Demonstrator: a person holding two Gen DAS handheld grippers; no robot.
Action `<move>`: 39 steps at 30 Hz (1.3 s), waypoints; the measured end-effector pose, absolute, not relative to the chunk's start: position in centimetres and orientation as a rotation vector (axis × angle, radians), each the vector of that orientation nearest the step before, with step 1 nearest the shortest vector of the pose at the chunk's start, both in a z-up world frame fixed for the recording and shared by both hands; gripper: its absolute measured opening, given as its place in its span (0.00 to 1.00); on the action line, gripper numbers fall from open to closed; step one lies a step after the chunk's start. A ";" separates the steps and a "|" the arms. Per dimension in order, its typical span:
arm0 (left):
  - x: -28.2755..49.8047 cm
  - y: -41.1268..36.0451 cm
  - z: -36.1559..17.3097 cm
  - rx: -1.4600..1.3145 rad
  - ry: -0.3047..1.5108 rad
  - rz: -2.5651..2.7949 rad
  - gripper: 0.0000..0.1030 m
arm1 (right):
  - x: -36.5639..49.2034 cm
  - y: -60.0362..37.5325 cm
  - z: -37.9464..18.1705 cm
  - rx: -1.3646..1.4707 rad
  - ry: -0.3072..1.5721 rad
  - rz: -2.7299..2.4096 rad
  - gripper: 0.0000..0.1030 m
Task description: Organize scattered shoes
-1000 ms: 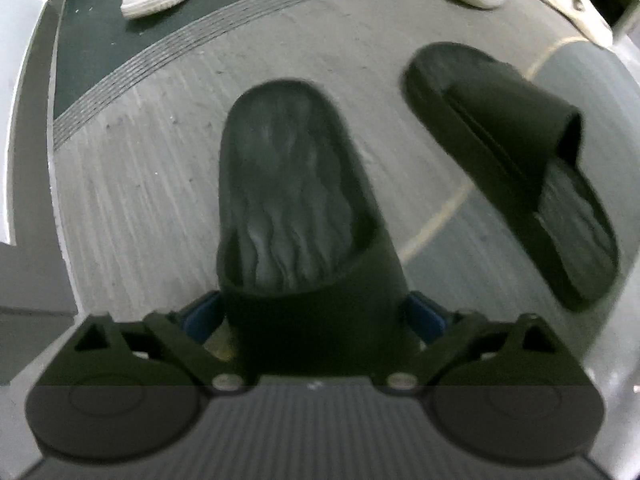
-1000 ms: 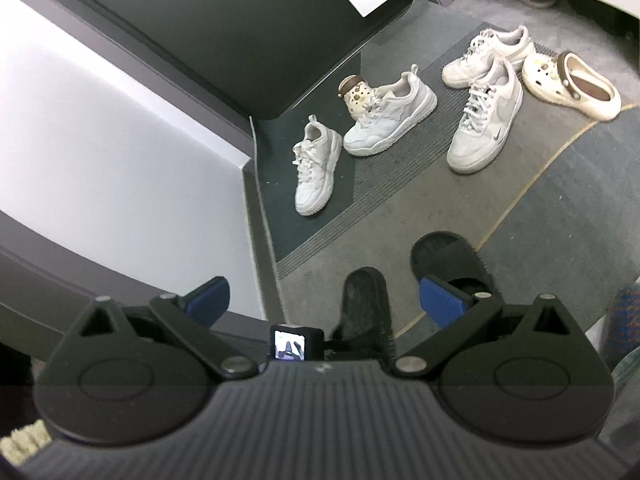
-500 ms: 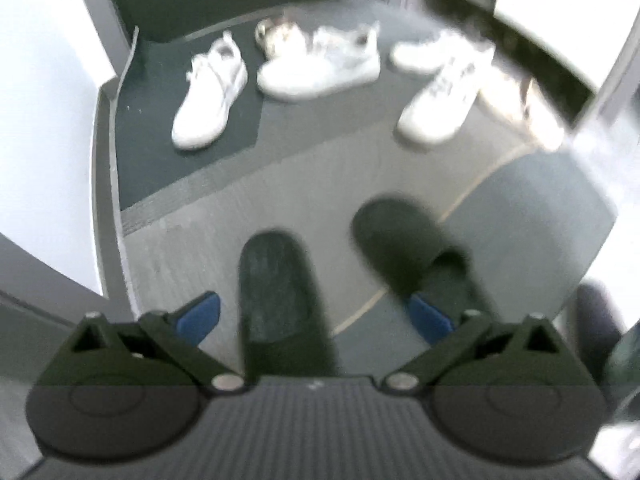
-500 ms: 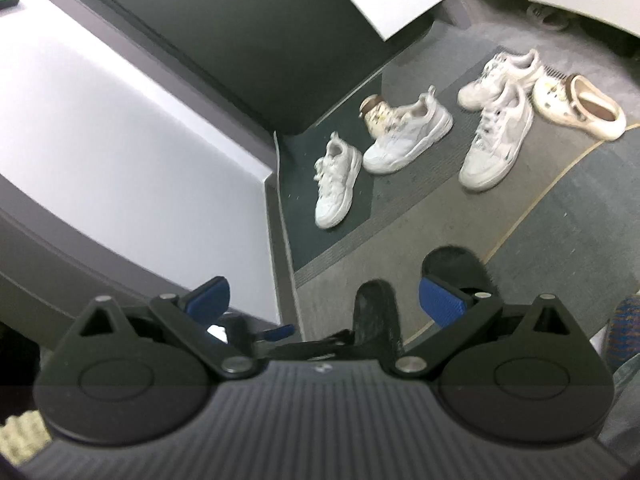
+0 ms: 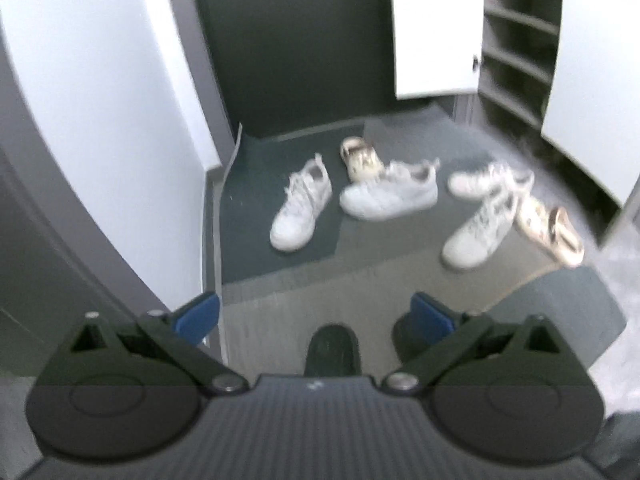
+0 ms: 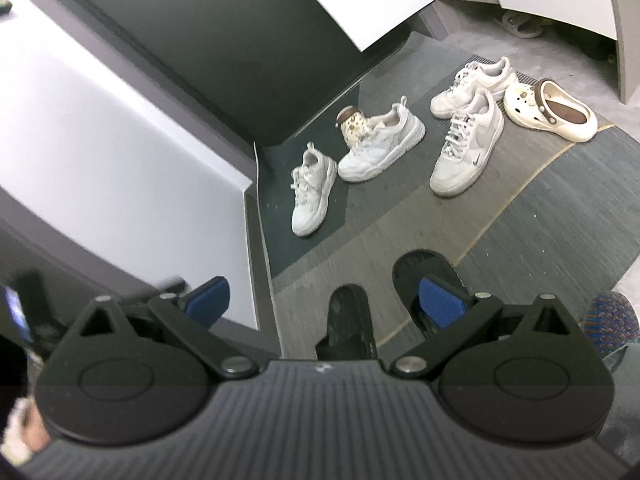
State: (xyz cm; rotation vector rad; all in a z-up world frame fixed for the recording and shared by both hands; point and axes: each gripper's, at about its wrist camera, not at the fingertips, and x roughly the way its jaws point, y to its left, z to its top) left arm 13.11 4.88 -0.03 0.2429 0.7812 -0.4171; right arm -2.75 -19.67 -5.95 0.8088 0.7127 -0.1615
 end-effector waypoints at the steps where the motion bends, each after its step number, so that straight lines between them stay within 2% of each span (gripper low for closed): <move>1: 12.8 5.0 1.0 0.234 0.765 -0.405 1.00 | -2.5 -19.4 -6.2 0.795 0.728 -0.152 1.00; 6: 10.4 5.7 4.8 0.169 0.708 -0.393 1.00 | -0.5 -16.6 -8.4 0.685 0.848 -0.079 1.00; 10: 8.6 5.9 5.5 0.128 0.731 -0.413 1.00 | 2.0 -12.8 -10.6 0.546 0.941 0.058 1.00; 15: 7.1 6.7 5.6 0.068 0.752 -0.415 1.00 | 5.3 -7.3 -13.4 0.197 1.004 0.191 1.00; 22: 5.5 4.9 4.9 0.124 0.674 -0.430 1.00 | 11.5 0.2 -20.1 -0.065 1.083 0.366 1.00; 31: 3.3 2.7 3.9 0.195 0.573 -0.448 1.00 | 16.4 8.2 -30.7 -0.521 1.055 0.538 1.00; 35: 5.0 2.7 2.6 0.143 0.728 -0.519 1.00 | 17.3 9.8 -34.4 -0.672 1.061 0.586 1.00; 39: 5.8 3.4 2.4 0.124 0.761 -0.508 1.00 | 18.4 11.3 -37.0 -0.757 1.070 0.612 1.00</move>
